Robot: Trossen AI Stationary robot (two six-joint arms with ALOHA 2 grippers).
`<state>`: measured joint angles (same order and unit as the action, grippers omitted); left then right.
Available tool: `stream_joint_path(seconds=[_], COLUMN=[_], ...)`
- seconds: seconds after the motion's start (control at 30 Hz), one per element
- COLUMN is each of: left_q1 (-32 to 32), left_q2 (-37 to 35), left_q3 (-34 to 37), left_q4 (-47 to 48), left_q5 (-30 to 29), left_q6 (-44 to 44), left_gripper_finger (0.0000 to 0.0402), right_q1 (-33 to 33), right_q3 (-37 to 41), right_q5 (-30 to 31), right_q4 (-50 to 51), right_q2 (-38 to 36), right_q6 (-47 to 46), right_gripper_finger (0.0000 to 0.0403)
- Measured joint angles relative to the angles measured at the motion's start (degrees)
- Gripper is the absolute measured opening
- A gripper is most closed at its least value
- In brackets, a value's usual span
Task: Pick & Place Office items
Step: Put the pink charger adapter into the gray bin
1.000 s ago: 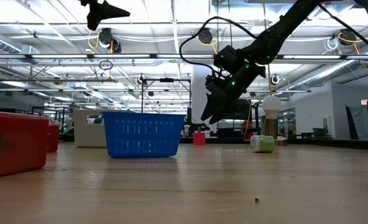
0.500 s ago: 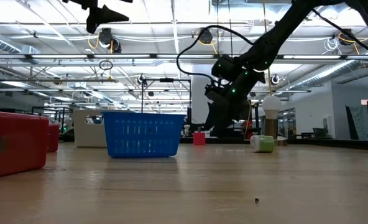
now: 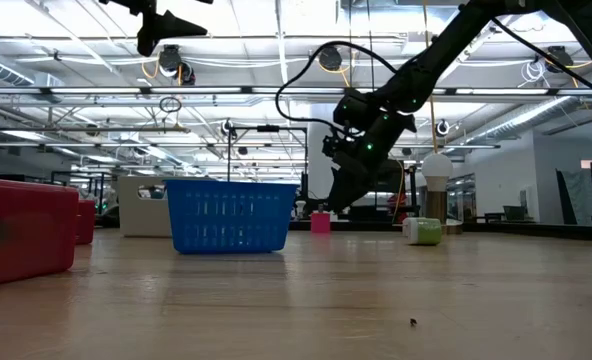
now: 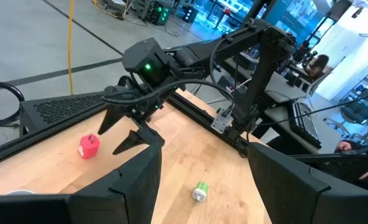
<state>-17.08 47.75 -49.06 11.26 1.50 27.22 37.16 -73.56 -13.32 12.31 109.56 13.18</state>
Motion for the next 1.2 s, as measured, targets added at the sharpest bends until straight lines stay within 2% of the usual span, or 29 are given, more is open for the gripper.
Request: stream_joint_path(seconds=[0.17, 0.43, 0.67, 0.83, 1.0, 1.2], left_q1=[0.0, 0.0, 0.0, 0.0, 0.0, 0.0], left_q2=[0.0, 0.0, 0.0, 0.0, 0.0, 0.0], left_q3=[0.0, 0.0, 0.0, 0.0, 0.0, 0.0], left_q4=[-1.0, -2.0, -2.1, -2.1, -2.1, -2.1], left_q5=[0.0, 0.0, 0.0, -0.1, -0.1, 0.0], left_q6=[0.9, 1.6, 1.6, 1.6, 2.2, 3.0], left_gripper_finger=[0.0244, 0.0244, 0.0244, 0.0244, 0.0244, 0.0244], right_q1=[1.1, 2.9, 2.8, 2.4, 1.9, 1.1], right_q3=[0.0, -1.1, -2.5, -4.4, -8.7, -9.7], right_q5=[2.8, 3.0, 2.8, 2.4, 0.9, -1.9], right_q4=[0.9, 0.9, -0.9, 1.1, 3.0, 1.9], right_q2=[0.0, 0.0, 0.4, 4.2, 8.2, 8.5], right_q6=[5.2, 9.1, 9.4, 7.4, 6.6, 5.0], right_gripper_finger=[0.0302, 0.0302, 0.0302, 0.0302, 0.0302, 0.0302])
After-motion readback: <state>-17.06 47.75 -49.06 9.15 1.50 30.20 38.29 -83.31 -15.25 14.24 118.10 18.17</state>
